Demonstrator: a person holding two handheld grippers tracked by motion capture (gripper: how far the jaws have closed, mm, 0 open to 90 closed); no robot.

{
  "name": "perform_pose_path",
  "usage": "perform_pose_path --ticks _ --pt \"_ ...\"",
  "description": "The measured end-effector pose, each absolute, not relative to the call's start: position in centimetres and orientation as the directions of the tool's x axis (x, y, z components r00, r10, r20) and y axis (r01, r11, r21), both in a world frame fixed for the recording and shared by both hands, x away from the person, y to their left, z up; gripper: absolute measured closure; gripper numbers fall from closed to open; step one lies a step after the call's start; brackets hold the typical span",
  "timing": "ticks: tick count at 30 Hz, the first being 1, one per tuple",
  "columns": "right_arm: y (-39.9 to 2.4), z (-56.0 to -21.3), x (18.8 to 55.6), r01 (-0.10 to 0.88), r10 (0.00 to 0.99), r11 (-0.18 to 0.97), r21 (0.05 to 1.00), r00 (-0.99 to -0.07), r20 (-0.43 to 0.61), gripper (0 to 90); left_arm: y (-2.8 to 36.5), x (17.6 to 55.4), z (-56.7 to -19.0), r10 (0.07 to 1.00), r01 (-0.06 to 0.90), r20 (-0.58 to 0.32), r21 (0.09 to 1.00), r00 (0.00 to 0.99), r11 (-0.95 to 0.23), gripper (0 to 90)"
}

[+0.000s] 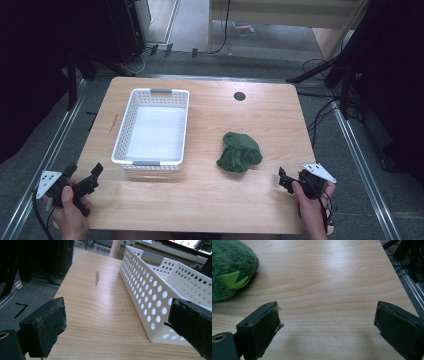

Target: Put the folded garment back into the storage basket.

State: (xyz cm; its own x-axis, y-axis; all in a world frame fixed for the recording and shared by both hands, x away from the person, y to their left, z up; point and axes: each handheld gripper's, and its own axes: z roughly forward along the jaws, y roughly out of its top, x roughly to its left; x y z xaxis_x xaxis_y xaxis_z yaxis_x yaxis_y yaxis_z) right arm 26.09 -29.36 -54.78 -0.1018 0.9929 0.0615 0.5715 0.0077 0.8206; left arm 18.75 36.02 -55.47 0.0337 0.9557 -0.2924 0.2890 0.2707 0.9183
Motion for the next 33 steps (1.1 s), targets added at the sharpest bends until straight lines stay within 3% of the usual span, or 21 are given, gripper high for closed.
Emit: perform_pose_path --ticks 10,18,33 --pt "-29.3 -54.8 26.1 0.576 0.993 0.003 0.818 -0.095 0.064 6.4 36.4 18.7 -54.8 0.954 0.306 -0.299 0.911 0.033 0.275 2.2" --pt "-29.4 -54.8 26.2 0.578 0.993 -0.001 0.816 -0.098 0.071 6.4 36.3 17.8 -52.1 0.951 0.280 -0.306 0.918 0.041 0.283 2.2" --pt "-29.4 -54.8 26.2 0.580 0.993 -0.006 0.815 -0.090 0.072 6.4 32.5 18.2 -47.8 0.958 0.305 -0.251 0.931 0.141 0.200 2.1"
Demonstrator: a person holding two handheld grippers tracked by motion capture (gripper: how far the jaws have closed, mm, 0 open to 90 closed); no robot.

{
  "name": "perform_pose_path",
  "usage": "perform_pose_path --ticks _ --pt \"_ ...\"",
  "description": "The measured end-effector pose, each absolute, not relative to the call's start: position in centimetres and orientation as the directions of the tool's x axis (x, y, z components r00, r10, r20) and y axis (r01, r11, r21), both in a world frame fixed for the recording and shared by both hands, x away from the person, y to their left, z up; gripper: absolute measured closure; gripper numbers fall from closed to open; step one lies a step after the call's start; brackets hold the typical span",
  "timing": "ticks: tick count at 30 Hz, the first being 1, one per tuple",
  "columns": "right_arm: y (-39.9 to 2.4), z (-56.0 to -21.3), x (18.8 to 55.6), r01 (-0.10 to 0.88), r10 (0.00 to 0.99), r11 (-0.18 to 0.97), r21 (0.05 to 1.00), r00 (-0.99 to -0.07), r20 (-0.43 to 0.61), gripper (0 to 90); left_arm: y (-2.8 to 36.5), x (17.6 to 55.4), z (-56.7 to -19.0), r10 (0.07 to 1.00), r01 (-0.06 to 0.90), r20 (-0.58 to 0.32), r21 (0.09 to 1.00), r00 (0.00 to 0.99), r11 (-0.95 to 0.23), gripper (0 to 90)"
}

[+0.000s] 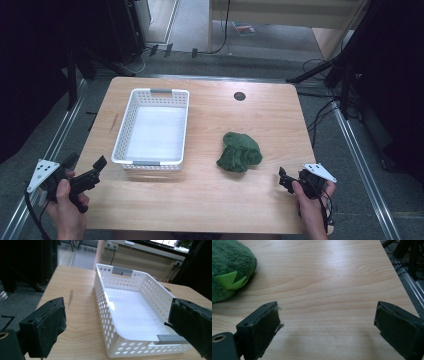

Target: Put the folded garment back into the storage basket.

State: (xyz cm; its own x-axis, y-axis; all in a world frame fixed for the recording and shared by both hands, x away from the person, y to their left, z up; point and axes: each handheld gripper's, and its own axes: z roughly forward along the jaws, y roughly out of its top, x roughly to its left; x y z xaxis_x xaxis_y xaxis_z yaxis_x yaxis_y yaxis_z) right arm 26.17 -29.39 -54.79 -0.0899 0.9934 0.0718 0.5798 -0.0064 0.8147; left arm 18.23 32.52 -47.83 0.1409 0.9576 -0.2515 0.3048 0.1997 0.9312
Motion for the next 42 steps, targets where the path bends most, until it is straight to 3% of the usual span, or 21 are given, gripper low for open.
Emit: perform_pose_path --ticks 17,42 --pt "-29.5 -54.8 26.2 0.584 0.993 -0.010 0.812 -0.090 0.077 6.4 26.9 21.3 -44.4 0.936 0.364 -0.223 0.924 0.271 0.114 2.1" --pt "-29.5 -54.8 26.2 0.585 0.992 -0.018 0.811 -0.089 0.086 6.4 18.7 26.2 -43.5 0.888 0.440 -0.221 0.898 0.403 0.024 2.1"
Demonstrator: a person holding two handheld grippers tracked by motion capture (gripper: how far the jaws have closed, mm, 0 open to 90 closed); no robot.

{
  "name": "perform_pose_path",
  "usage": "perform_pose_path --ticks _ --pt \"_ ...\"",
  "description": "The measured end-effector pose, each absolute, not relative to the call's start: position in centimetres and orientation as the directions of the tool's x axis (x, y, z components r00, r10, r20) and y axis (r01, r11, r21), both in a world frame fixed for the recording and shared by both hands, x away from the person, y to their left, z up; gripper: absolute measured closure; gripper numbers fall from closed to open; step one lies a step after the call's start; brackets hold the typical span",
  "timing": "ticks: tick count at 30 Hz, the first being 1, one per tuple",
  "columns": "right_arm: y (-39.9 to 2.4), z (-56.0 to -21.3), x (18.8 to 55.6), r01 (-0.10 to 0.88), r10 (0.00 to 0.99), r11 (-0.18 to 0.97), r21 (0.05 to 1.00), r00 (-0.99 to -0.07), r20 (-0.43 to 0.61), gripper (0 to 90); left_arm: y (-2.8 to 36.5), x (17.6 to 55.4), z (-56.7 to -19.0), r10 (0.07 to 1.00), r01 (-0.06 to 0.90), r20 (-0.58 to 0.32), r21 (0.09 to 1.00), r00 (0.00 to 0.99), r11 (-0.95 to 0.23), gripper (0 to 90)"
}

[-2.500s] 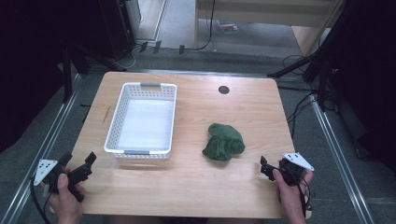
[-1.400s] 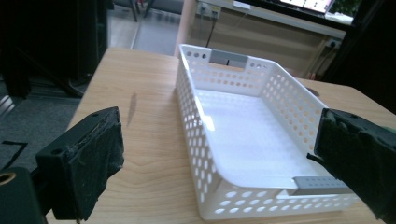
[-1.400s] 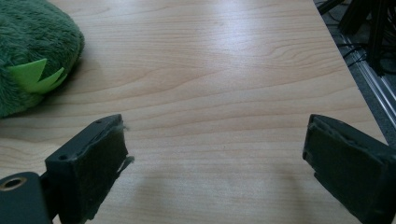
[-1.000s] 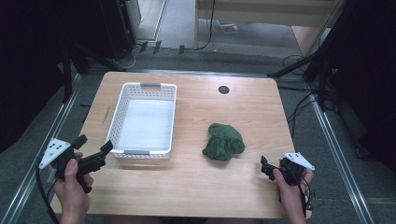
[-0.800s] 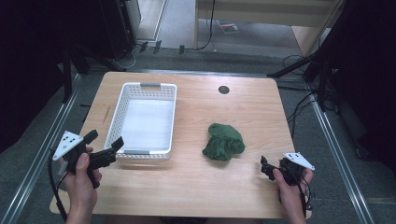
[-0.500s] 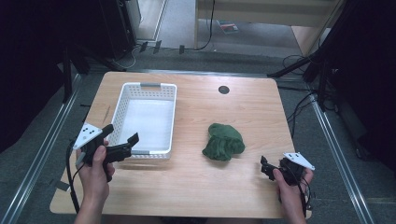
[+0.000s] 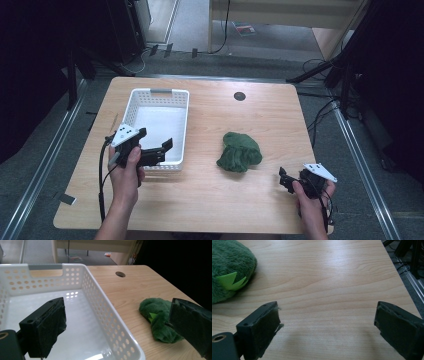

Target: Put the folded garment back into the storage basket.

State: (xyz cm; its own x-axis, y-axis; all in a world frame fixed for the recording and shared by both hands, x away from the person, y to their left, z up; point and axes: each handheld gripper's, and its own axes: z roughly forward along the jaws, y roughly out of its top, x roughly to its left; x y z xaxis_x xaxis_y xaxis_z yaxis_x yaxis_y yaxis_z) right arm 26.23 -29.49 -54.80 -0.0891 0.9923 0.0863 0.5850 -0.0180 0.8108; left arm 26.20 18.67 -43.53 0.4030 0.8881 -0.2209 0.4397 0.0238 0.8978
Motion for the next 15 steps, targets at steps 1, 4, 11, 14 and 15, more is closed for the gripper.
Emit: perform_pose_path --ticks 1,4,11,14,15 --pt "-29.5 -54.8 26.2 0.585 0.992 -0.018 0.811 -0.089 0.086 6.4 18.4 26.3 -43.5 0.886 0.442 -0.222 0.897 0.406 0.022 2.1" --pt "-29.5 -54.8 26.2 0.585 0.992 -0.016 0.811 -0.091 0.085 6.4 17.2 26.9 -43.4 0.877 0.443 -0.227 0.896 0.424 0.018 2.1" --pt "-29.5 -54.8 26.2 0.584 0.992 -0.014 0.811 -0.094 0.084 6.4 15.4 27.7 -43.3 0.864 0.446 -0.225 0.895 0.450 0.001 2.1" --pt "-29.5 -54.8 26.2 0.586 0.992 -0.017 0.810 -0.092 0.087 6.4 14.6 28.0 -43.4 0.858 0.449 -0.227 0.894 0.460 -0.004 2.1" --pt "-29.5 -54.8 26.2 0.585 0.992 -0.017 0.811 -0.093 0.087 6.4 14.3 28.1 -43.4 0.855 0.451 -0.230 0.892 0.465 -0.005 2.1"
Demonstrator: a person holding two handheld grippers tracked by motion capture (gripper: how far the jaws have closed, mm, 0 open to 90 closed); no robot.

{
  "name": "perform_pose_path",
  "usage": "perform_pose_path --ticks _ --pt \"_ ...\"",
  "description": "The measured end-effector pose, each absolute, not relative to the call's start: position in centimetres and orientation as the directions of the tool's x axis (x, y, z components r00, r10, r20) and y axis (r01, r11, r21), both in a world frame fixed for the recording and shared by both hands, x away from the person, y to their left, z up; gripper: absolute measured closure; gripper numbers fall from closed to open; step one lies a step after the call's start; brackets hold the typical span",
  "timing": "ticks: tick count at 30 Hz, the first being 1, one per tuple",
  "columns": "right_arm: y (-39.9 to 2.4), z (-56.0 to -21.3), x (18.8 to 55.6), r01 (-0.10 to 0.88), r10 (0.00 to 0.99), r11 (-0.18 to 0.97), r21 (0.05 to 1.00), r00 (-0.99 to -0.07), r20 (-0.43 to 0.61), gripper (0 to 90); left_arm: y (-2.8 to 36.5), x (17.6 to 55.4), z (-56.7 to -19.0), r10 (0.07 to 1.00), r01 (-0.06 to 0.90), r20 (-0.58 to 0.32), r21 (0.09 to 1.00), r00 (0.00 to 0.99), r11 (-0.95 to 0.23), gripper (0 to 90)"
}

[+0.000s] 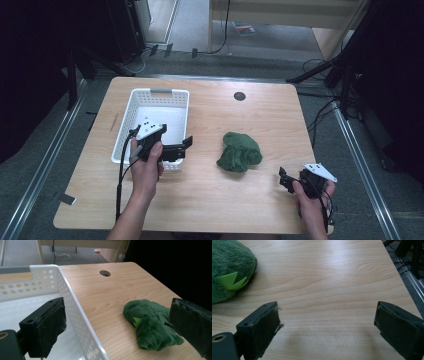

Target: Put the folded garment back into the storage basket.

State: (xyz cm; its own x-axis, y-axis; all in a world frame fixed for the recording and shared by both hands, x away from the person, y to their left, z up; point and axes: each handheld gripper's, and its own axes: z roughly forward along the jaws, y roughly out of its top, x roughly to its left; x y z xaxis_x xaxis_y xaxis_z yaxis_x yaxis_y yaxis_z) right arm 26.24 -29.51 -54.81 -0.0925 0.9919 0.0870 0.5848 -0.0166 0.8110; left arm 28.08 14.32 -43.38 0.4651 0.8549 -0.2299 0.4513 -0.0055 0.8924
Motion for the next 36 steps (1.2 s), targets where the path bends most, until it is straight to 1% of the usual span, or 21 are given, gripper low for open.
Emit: perform_pose_path --ticks 26,31,36 --pt "-29.5 -54.8 26.3 0.584 0.992 -0.017 0.812 -0.093 0.088 6.2 7.9 30.3 -43.9 0.828 0.494 -0.245 0.869 0.505 -0.044 2.1" --pt "-29.5 -54.8 26.3 0.583 0.992 -0.015 0.812 -0.093 0.086 6.2 6.5 30.6 -44.4 0.820 0.501 -0.245 0.863 0.517 -0.058 2.1" --pt "-29.5 -54.8 26.3 0.585 0.992 -0.017 0.811 -0.094 0.088 6.2 5.0 31.0 -45.4 0.809 0.528 -0.258 0.846 0.528 -0.075 2.1"
